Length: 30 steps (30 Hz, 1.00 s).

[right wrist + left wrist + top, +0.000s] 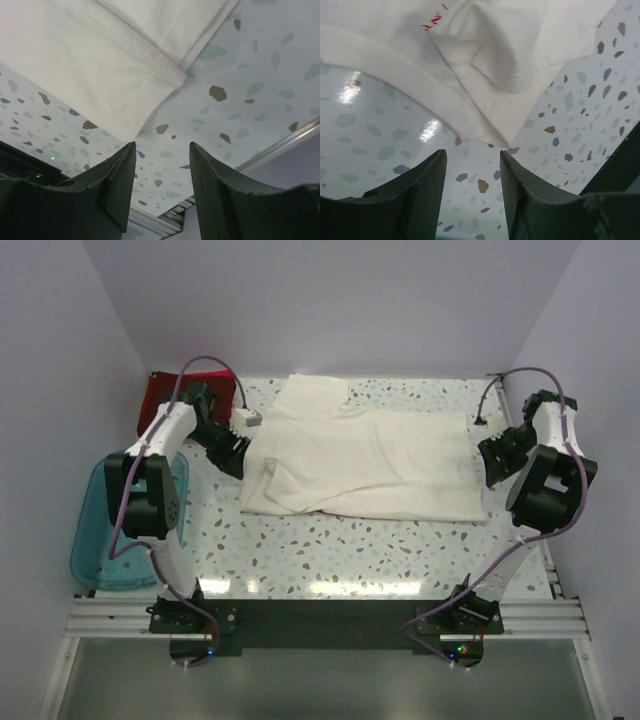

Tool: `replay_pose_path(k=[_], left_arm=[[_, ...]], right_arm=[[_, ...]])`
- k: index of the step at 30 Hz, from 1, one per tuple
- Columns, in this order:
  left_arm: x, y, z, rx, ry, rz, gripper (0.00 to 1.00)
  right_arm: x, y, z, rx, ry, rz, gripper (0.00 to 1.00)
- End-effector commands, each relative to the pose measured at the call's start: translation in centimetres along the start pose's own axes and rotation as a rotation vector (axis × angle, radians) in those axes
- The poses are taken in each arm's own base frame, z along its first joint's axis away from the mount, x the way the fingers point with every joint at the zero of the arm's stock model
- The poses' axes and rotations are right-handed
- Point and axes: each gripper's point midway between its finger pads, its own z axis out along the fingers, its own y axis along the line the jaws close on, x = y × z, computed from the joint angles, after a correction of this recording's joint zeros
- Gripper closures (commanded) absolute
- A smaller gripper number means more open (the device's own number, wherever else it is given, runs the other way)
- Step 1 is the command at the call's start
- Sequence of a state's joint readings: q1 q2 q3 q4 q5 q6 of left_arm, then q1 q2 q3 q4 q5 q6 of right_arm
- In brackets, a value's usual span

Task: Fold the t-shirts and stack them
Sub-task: Fold the tshirt

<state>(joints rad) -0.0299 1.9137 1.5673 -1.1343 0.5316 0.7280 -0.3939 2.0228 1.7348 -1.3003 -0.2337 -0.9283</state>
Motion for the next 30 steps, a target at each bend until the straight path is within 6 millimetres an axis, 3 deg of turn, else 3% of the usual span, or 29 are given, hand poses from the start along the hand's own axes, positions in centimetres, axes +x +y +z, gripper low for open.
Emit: replay_pose_path(k=[1, 14, 19, 30], left_arm=[[-1.6, -2.3, 1.1, 0.043, -0.111, -0.102, 0.48], [-0.2, -3.1, 3.4, 0.075, -0.111, -0.234, 0.43], [0.3, -3.6, 3.9, 0.084, -0.085, -0.229, 0.41], [1.7, -4.5, 5.3, 0.091, -0.038, -0.216, 0.40]], right_arm=[[1.7, 4.2, -0.1, -0.159, 0.012, 0.207, 0.50], [4.0, 3.3, 3.7, -0.166, 0.071, 0.439, 0.46], [4.5, 2.9, 4.8, -0.151, 0.096, 0.470, 0.38], [5.4, 4.4, 5.4, -0.202, 0.134, 0.503, 0.57]])
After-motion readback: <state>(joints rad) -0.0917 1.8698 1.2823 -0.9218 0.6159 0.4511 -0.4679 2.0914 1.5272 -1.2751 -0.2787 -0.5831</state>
